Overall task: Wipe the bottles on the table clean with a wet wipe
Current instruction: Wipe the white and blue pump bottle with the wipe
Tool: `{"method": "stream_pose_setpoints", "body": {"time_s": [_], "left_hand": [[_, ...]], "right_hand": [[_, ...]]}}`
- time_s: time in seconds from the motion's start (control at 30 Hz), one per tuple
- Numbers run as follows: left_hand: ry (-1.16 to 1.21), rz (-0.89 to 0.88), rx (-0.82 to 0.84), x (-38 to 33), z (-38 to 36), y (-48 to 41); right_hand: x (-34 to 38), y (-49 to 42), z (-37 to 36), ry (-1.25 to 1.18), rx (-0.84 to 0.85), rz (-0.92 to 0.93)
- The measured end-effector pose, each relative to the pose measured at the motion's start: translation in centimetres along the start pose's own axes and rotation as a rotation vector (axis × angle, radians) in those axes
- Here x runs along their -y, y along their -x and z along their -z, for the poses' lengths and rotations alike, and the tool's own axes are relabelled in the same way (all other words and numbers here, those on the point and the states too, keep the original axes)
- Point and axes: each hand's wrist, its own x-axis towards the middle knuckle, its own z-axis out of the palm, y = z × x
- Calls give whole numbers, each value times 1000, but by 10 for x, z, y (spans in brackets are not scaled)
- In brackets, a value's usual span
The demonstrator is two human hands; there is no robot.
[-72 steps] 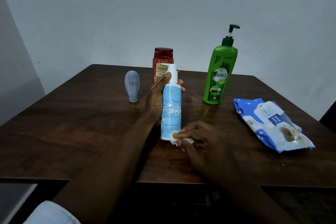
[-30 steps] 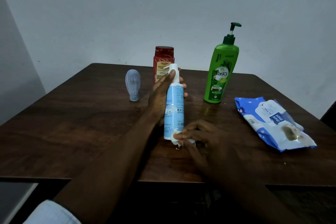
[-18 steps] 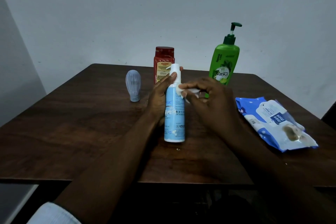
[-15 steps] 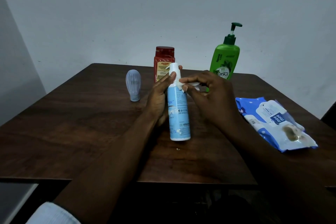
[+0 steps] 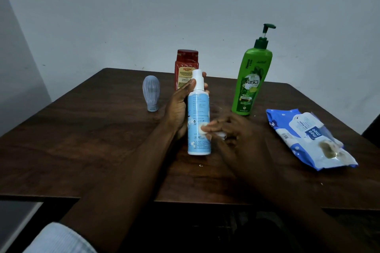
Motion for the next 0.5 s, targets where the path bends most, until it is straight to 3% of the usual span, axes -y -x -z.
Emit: {"method": "stream_pose_setpoints", "body": {"time_s": [0.23, 0.5], "left_hand": [[18, 0, 13, 3, 2, -3], [-24, 1, -11, 2, 3, -12]], "right_hand": [[9, 24, -3, 11, 34, 43], [5, -13, -3, -22, -26, 14]]}}
